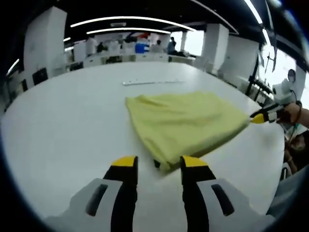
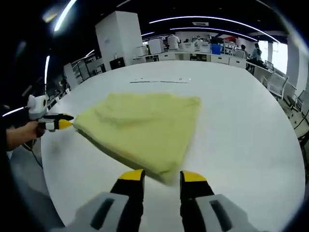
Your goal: Fold the garment on the visible template until the final outline fits inside the template.
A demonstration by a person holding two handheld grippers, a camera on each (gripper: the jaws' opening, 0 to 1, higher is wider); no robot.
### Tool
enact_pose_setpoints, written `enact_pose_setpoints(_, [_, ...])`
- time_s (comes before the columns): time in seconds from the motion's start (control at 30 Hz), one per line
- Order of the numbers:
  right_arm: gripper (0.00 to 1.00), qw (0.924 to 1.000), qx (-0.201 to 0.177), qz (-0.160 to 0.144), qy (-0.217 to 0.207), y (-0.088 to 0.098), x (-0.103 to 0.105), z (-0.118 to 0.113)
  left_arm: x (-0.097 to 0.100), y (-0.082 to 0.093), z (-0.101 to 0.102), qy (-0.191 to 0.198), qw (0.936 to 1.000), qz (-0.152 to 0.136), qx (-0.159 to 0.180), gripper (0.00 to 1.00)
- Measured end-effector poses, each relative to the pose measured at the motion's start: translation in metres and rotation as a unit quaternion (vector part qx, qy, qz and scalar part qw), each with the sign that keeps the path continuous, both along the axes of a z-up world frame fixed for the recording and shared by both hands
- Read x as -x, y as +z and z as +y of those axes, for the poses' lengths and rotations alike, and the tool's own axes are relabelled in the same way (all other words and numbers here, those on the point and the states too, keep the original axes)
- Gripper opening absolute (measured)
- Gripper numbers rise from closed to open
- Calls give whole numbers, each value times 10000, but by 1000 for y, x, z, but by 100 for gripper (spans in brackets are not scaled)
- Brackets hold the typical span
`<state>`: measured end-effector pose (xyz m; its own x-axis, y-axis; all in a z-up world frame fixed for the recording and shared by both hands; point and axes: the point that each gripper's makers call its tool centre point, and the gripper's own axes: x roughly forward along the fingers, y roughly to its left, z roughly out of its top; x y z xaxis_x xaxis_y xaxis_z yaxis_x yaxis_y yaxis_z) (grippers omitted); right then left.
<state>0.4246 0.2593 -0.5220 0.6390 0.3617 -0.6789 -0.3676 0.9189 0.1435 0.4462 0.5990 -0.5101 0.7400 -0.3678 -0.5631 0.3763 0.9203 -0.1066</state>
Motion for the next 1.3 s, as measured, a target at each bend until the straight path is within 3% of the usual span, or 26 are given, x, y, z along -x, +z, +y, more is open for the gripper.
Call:
enact_pose_setpoints(0.47, [9,9996,-95,-71,-256,-10,-2,-6,5,-8,-7,335,9991,145,196,4])
enact_pose_setpoints(0.6, [2,9996,-163,-124,-171,-7,0,-2,8,-8,-3,323,9993,136,91,2])
enact_pose_setpoints(1.0, [0,9997,30,-228,-49,-2,0,-6,11,-7,8,240,9996,135,-64,0])
enact_pose_setpoints(1.2, [0,9996,133,-249,-11,-1,-1,-10,12,-8,15,-11,9996,121,-248,0])
enact_pose_setpoints(1.3, [0,9995,183,-241,39,0,-1,-10,11,-6,14,-374,9982,47,-471,0])
